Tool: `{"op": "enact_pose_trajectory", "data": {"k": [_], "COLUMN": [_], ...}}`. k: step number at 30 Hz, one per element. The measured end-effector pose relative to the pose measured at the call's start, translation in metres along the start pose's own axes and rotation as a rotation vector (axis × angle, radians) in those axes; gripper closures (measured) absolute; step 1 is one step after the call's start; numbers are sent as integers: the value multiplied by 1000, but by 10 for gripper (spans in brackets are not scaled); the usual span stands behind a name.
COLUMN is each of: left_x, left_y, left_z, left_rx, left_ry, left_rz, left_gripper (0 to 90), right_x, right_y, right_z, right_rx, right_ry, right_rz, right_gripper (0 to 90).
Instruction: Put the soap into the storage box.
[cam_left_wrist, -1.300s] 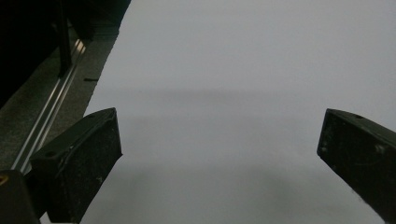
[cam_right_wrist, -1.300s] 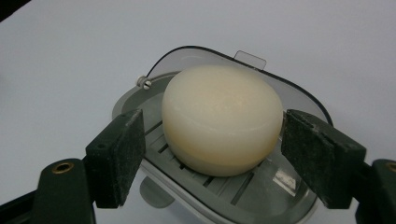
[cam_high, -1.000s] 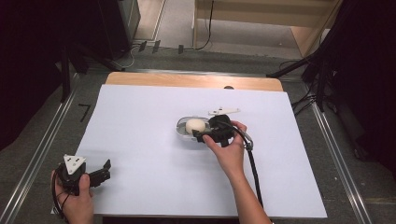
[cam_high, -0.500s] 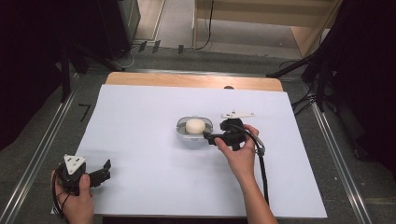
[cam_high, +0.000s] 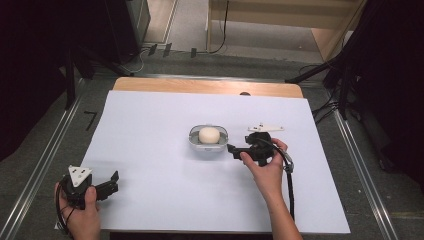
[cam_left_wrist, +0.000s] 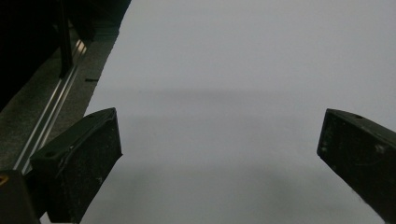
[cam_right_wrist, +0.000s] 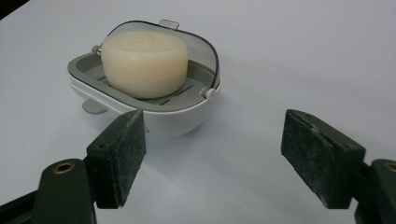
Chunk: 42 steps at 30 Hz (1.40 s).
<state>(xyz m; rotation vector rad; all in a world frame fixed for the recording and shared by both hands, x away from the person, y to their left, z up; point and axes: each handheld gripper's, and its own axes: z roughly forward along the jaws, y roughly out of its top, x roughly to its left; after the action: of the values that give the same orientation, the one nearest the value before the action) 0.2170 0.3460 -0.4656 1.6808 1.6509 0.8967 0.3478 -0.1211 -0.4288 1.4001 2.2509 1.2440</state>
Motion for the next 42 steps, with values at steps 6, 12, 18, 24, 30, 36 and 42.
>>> {"op": "enact_pose_trajectory", "data": {"k": [6,12,18,24,30,36,42], "left_x": [0,0,0,0,-1,-1,-1], "left_y": [0,0,0,0,0,0,0], "left_z": [0,0,0,0,1,1,1], "left_rx": [0,-1,-2,-2,-2,-2,-1], "left_ry": [0,0,-1,2,1,0,2], "left_rz": [0,-1,-1,1,1,1,2], "left_gripper": [1,1,2,1,1,1,1], "right_x": [-7,-13,-18,-25,-29,-35,-43], "right_y": [-7,-14,-21,-29,-36,-44,-51], "right_z": [-5,-9,-13,-17,-22,-28,-35], "right_rx": [-5,-3,-4,-12,-13,-18,-23], "right_ry": [-9,-21,-25,-33,-43,-46,-60], "right_rz": [8,21,20,34,37,49,63], "right_gripper": [229,224,213,209,193,186,182]}}
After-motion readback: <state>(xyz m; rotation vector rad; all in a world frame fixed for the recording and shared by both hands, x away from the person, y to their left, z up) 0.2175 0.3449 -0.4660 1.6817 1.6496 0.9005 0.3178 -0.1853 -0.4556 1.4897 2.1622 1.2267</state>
